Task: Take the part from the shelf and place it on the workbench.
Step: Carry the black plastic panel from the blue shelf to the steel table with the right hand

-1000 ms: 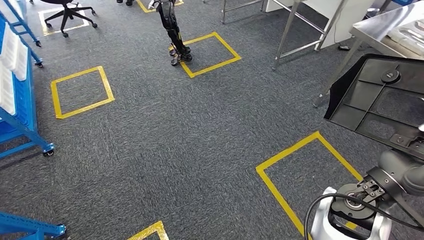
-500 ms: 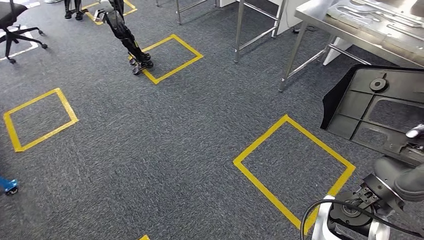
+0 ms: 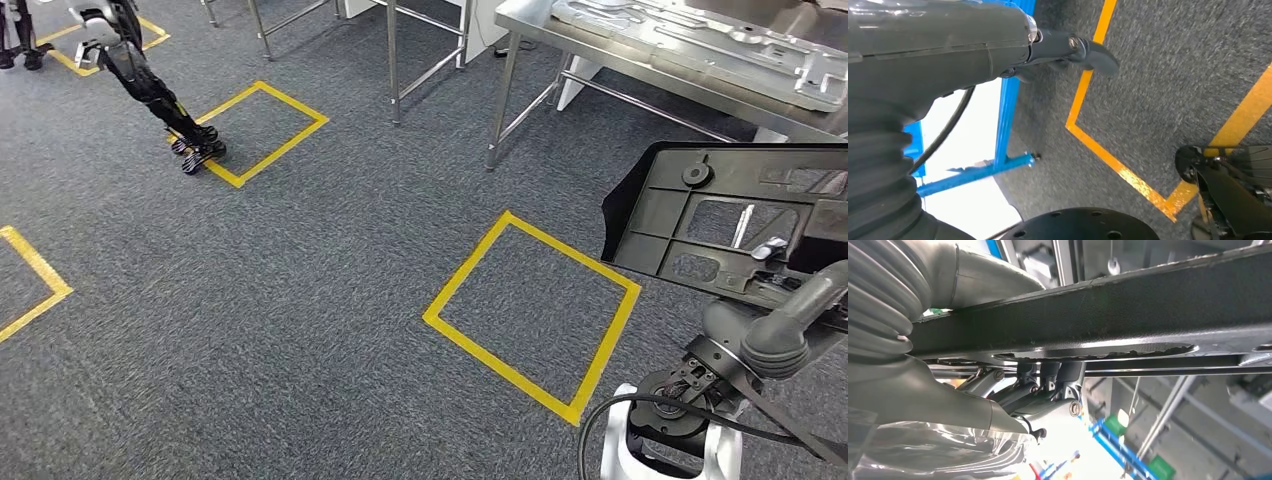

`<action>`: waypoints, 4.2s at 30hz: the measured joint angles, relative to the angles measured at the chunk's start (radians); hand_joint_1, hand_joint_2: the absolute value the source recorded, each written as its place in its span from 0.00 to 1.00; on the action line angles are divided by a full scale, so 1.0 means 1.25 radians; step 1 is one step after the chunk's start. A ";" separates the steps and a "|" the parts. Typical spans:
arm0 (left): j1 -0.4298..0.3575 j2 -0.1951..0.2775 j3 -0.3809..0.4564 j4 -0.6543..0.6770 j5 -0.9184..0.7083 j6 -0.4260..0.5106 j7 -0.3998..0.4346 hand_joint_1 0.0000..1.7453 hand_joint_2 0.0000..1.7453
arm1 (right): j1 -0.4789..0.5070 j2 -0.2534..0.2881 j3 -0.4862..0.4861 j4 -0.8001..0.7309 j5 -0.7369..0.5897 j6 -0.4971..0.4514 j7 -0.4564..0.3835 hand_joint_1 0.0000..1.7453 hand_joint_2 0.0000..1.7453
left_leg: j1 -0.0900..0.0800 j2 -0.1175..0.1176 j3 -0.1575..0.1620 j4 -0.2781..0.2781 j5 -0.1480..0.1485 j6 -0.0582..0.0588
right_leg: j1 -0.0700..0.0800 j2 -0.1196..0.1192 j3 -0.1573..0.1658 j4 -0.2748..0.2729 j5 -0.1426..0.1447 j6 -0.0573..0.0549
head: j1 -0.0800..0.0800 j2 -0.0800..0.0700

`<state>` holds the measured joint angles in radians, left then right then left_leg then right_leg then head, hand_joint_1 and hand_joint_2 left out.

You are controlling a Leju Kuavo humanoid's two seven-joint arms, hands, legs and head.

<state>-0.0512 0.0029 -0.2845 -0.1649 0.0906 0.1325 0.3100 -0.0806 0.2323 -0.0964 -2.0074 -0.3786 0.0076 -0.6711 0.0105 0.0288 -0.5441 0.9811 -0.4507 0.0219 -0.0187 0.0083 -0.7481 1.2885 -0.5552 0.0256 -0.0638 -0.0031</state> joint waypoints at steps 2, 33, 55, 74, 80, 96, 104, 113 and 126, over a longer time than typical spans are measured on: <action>-0.001 -0.003 0.001 0.002 -0.006 -0.002 -0.005 0.00 1.00 | -0.005 -0.003 0.002 0.009 -0.002 -0.010 0.000 1.00 1.00 | 0.000 0.020 0.001 0.002 -0.003 -0.003 | -0.004 -0.010 0.019 -0.032 0.029 0.004 | 0.000 0.000; -0.006 -0.016 -0.001 0.014 -0.041 -0.009 -0.043 0.00 1.00 | -0.042 -0.031 0.053 0.082 -0.013 -0.062 -0.020 1.00 1.00 | -0.007 -0.032 -0.004 0.013 -0.016 0.003 | -0.003 -0.005 0.029 -0.039 0.036 0.004 | 0.000 0.000; -0.003 -0.018 -0.005 0.023 -0.044 -0.018 -0.036 0.00 1.00 | -0.063 -0.036 0.112 0.083 0.009 -0.091 -0.001 1.00 1.00 | -0.023 -0.029 -0.105 0.053 0.052 -0.008 | 0.003 0.010 0.310 -0.254 -0.050 -0.019 | -0.002 0.000; -0.013 -0.023 -0.005 0.025 -0.041 -0.016 -0.045 0.00 1.00 | -0.064 -0.031 0.123 0.080 0.029 -0.088 0.012 1.00 1.00 | -0.016 -0.040 0.094 0.135 -0.075 -0.030 | 0.017 0.002 0.063 -0.226 0.144 -0.053 | 0.000 0.000; -0.026 -0.021 0.000 0.025 -0.032 -0.017 -0.051 0.00 1.00 | -0.068 -0.029 0.124 0.083 0.030 -0.088 0.012 1.00 1.00 | -0.018 -0.039 -0.038 0.175 -0.198 -0.031 | 0.019 0.005 0.157 -0.227 0.069 -0.057 | 0.000 0.000; -0.016 -0.025 0.005 0.024 -0.030 -0.022 -0.063 0.00 1.00 | -0.082 -0.025 0.124 0.101 0.039 -0.083 0.005 1.00 1.00 | -0.013 -0.037 0.068 -0.017 -0.048 0.010 | 0.001 -0.005 0.043 -0.092 0.033 0.001 | 0.000 0.000; -0.015 -0.021 0.005 0.025 -0.031 -0.026 -0.073 0.00 1.00 | -0.087 -0.023 0.125 0.102 0.071 -0.091 -0.017 1.00 1.00 | -0.011 -0.037 0.078 0.062 -0.091 -0.024 | 0.006 -0.003 0.098 -0.216 0.109 -0.037 | 0.001 0.000; -0.022 -0.017 0.009 0.025 -0.030 -0.034 -0.077 0.00 1.00 | -0.083 -0.020 0.123 0.102 0.034 -0.077 -0.021 1.00 1.00 | -0.011 -0.065 -0.023 0.065 -0.036 -0.024 | 0.008 0.048 0.150 -0.219 0.069 -0.038 | 0.001 0.000; -0.018 -0.018 0.011 0.025 -0.034 -0.042 -0.080 0.00 1.00 | -0.071 -0.019 0.117 0.090 0.054 -0.090 -0.022 1.00 1.00 | -0.012 0.005 0.034 0.009 -0.041 0.016 | 0.004 -0.011 0.029 -0.045 0.035 0.001 | 0.001 0.000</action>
<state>-0.0733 -0.0194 -0.2712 -0.1339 0.0486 0.0805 0.2094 -0.1690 0.2090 0.0501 -1.8951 -0.3111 -0.1045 -0.6985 -0.0050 0.0345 -0.5020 0.9919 -0.5022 0.0416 -0.0136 -0.0060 -0.7119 1.2317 -0.5116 0.0265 -0.0621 -0.0031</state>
